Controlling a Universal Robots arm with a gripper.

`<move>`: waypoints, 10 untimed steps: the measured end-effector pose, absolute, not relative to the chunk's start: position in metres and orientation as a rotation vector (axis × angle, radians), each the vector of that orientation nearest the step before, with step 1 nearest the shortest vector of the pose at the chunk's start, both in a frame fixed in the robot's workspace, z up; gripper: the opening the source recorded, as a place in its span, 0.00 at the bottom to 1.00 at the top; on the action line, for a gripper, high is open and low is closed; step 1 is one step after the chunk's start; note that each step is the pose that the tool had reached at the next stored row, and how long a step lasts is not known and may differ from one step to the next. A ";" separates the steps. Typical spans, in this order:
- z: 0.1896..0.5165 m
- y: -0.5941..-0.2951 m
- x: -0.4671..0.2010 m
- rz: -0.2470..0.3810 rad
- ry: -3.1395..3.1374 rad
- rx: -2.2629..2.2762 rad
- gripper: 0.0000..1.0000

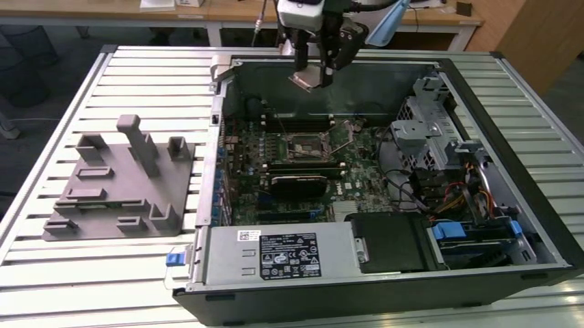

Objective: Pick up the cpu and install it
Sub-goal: 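Pick up the cpu and move it towards the insertion slot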

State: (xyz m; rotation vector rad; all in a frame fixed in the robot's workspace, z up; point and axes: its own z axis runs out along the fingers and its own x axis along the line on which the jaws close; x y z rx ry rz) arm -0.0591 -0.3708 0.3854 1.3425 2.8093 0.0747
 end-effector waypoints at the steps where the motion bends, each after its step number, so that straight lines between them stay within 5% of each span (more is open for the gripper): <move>1: 0.385 -0.371 -0.059 0.074 2.796 1.370 0.53; 10: 0.377 -0.371 -0.059 0.070 2.671 1.592 0.53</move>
